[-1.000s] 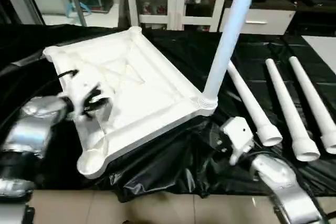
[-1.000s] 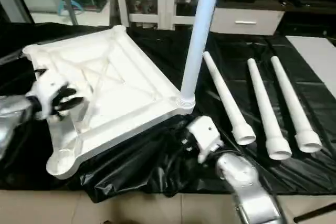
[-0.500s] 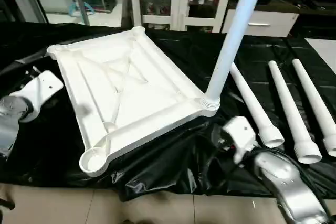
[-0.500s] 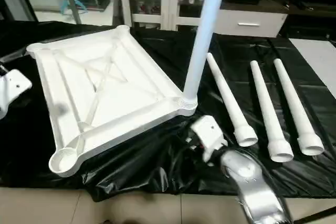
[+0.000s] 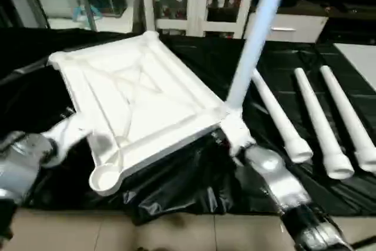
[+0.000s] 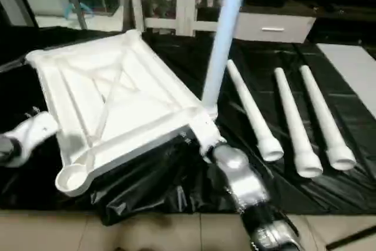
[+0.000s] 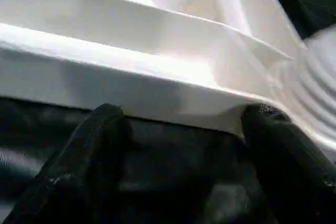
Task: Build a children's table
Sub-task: Rotate table base
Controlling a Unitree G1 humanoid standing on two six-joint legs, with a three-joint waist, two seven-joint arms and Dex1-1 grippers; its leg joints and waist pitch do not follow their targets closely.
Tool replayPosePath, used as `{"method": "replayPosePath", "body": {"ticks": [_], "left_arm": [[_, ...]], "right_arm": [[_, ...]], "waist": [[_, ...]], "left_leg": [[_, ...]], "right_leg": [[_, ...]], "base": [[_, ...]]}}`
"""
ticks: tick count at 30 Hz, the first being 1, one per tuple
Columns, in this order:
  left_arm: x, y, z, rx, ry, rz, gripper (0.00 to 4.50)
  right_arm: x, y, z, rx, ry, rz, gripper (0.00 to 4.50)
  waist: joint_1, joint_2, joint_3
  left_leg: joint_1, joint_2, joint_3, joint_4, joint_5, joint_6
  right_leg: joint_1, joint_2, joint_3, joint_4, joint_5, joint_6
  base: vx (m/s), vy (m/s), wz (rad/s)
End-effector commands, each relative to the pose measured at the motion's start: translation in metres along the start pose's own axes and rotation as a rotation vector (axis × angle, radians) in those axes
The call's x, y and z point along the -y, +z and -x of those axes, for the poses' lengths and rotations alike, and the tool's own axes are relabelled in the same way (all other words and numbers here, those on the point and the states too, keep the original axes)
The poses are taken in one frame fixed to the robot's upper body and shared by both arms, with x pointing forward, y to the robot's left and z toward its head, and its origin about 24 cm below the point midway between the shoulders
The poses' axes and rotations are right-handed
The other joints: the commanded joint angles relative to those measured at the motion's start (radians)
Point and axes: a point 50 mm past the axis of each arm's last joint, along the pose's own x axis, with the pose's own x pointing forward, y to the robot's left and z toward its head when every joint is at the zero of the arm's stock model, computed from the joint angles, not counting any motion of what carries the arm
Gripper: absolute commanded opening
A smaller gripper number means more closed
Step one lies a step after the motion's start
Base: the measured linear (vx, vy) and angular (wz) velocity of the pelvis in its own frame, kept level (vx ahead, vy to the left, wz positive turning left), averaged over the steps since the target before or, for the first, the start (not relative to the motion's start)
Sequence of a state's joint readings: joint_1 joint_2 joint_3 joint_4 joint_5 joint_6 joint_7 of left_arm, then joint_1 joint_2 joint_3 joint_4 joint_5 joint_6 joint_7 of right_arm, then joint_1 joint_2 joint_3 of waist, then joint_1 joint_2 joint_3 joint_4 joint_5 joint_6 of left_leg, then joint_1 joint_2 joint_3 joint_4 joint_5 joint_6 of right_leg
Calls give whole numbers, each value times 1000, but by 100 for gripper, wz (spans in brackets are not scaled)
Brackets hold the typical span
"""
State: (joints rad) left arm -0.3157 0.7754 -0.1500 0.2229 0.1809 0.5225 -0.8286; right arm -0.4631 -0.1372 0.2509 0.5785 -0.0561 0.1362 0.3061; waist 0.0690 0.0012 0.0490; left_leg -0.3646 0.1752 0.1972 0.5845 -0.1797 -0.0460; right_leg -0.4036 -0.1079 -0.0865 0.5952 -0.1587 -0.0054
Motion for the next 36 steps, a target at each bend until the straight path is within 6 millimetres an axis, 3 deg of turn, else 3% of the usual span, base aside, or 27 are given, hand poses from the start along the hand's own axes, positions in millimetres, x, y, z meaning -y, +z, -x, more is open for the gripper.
{"method": "replayPosePath", "body": {"ticks": [1, 3, 4, 5, 6, 10, 12, 16, 18, 19, 21, 22, 24, 26, 27, 28, 36], "left_arm": [[14, 9, -3, 43, -78, -4, 179], [25, 16, -5, 76, -119, 3, 179], [34, 25, -8, 114, -152, -2, 179], [34, 25, -8, 114, -152, -2, 179], [42, 32, -11, 148, -181, 4, 179], [59, 51, -17, 203, -218, -3, 179], [63, 55, -19, 214, -227, -9, 179], [83, 82, -32, 284, -242, -52, 179], [86, 87, -34, 301, -246, -54, 179], [92, 99, -38, 340, -253, -53, 179], [94, 105, -40, 357, -257, -52, 179], [103, 121, -46, 399, -256, -63, 179], [112, 132, -49, 431, -273, -66, 179], [116, 136, -50, 441, -285, -62, 179], [125, 145, -54, 462, -299, -69, 179], [127, 147, -55, 467, -301, -75, 179], [122, 143, -48, 477, -302, -106, 179]], "right_arm": [[-6, 0, -8, -13, 14, 17, 378], [-11, 6, -17, -3, 17, 2, 378], [-15, 14, -22, 23, 29, -4, 378], [-15, 14, -22, 23, 29, -4, 378], [-20, 20, -26, 44, 49, -4, 378], [-31, 26, -29, 87, 121, -1, 378], [-33, 26, -29, 94, 136, 0, 378], [-42, 19, -27, 106, 197, 5, 378], [-42, 18, -27, 108, 201, 5, 378], [-42, 16, -25, 112, 204, 5, 378], [-42, 16, -25, 115, 205, 4, 378], [-40, 13, -23, 123, 196, 3, 378], [-37, 12, -20, 133, 182, -2, 378], [-36, 12, -19, 138, 176, -6, 378], [-30, 9, -13, 147, 146, -14, 378], [-27, 7, -10, 149, 133, -14, 378], [8, -3, 24, 122, -6, -30, 378]], "waist": [[-4, 20, -54], [-11, 13, -52], [-11, 15, -50], [-13, 17, -50], [-14, 11, -48], [-13, 13, -52], [-12, 13, -51], [-9, 18, -55], [-10, 14, -57], [-11, 16, -58], [-11, 13, -59], [-11, 14, -60], [-7, 12, -62], [-8, 11, -61], [-7, 17, -60], [2, 17, -63], [20, 13, -64]], "left_leg": [[26, 53, -38, -87, -455, -80], [26, 53, -38, -87, -469, -77], [23, 53, -41, -90, -470, -75], [27, 54, -41, -88, -479, -77], [27, 54, -39, -89, -484, -75], [25, 54, -40, -89, -483, -70], [24, 54, -40, -88, -478, -67], [24, 52, -35, -86, -450, -59], [18, 51, -36, -86, -430, -56], [14, 51, -37, -86, -414, -54], [15, 51, -35, -84, -407, -50], [12, 50, -35, -83, -387, -44], [19, 49, -30, -79, -378, -35], [10, 50, -33, -81, -364, -26], [11, 49, -32, -81, -364, -23], [23, 51, -29, -77, -367, -23], [7, 52, -31, -79, -291, 2]], "right_leg": [[25, -53, 54, -71, -355, -189], [22, -53, 55, -73, -371, -185], [26, -51, 53, -75, -391, -177], [21, -51, 54, -76, -394, -175], [20, -49, 54, -79, -400, -171], [19, -50, 56, -77, -394, -163], [19, -49, 56, -78, -388, -166], [20, -45, 58, -74, -339, -175], [26, -45, 59, -72, -325, -177], [30, -44, 60, -71, -307, -180], [28, -43, 61, -70, -295, -184], [32, -43, 64, -68, -271, -190], [27, -41, 65, -72, -262, -194], [36, -42, 65, -71, -269, -190], [33, -40, 65, -74, -269, -188], [25, -38, 67, -75, -260, -187], [42, -36, 68, -67, -189, -178]], "base": [[0, 0, 0], [0, 0, 0], [0, 0, 0], [0, 0, 0], [0, 0, 0], [0, 0, 0], [0, 0, 0], [0, 0, 0], [0, 0, 0], [0, 0, 0], [0, 0, 0], [0, 0, 0], [0, 0, 0], [0, 0, 0], [0, 0, 0], [0, 0, 0], [0, 0, 0]]}}
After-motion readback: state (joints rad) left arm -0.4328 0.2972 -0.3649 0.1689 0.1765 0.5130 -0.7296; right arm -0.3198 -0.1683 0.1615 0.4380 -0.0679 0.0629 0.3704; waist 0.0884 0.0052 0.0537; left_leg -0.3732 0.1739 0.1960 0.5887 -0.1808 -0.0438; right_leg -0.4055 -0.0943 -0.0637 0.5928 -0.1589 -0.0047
